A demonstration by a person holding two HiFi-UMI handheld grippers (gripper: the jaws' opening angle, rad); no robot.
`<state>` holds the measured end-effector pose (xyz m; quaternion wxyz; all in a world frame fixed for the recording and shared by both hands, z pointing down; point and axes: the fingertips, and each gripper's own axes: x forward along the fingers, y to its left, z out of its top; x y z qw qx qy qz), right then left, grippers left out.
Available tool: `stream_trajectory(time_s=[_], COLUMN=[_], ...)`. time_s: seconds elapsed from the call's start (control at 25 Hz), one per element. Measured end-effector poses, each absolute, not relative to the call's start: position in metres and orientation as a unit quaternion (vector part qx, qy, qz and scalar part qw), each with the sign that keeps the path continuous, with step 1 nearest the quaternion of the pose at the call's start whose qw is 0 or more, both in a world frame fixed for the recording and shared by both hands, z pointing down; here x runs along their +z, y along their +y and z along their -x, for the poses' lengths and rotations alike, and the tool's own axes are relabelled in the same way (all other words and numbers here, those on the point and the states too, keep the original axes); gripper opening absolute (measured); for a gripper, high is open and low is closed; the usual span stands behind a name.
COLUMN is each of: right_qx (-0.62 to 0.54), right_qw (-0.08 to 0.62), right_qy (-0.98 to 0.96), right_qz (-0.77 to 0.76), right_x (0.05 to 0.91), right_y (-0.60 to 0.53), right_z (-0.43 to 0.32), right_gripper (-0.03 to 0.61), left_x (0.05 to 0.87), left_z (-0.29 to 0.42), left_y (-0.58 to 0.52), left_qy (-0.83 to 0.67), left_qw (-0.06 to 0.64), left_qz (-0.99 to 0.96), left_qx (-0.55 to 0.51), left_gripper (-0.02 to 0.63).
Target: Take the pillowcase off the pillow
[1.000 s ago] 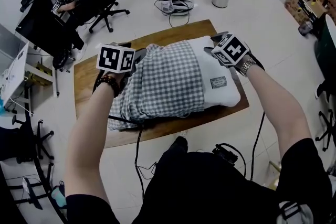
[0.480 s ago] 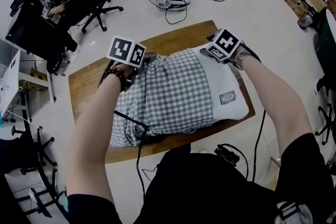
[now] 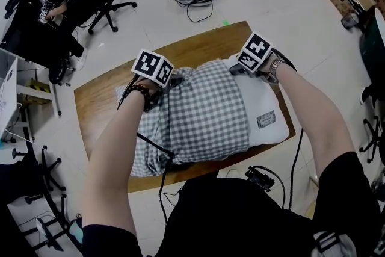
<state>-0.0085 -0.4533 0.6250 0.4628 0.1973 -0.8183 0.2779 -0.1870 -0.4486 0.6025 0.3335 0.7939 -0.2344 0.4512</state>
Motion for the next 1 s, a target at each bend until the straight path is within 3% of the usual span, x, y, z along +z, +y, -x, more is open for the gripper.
stream_trajectory(time_s=[0.08,0.2,0.4,1.0], right_qx=[0.281,0.272,0.234,0.149], right_qw=[0.471,0.476,0.477,0.472], right_qy=[-0.815,-0.816,-0.816,-0.804], right_qz=[-0.186,-0.185,-0.229,-0.330], right_x=[0.632,0.633,0.616,0.560], right_y=[-0.450,-0.448,-0.456,-0.457], right_z=[0.014,0.021,0.004,-0.073], right_gripper=[0.189,0.019,0.008,0.006], left_x=[0.604,0.604,0.589,0.558], left_z=[0.185,0.184,0.193,0.290], left_y=[-0.448,-0.449,-0.461,-0.452], left_qy=[-0.224,-0.217,-0.249,-0.369], left_qw=[0.320,0.284,0.265,0.311], left_qz=[-0.798,-0.800,-0.798,-0.754], left_qx=[0.459,0.481,0.481,0.445], left_gripper=[0.157,0.037,0.009,0.008])
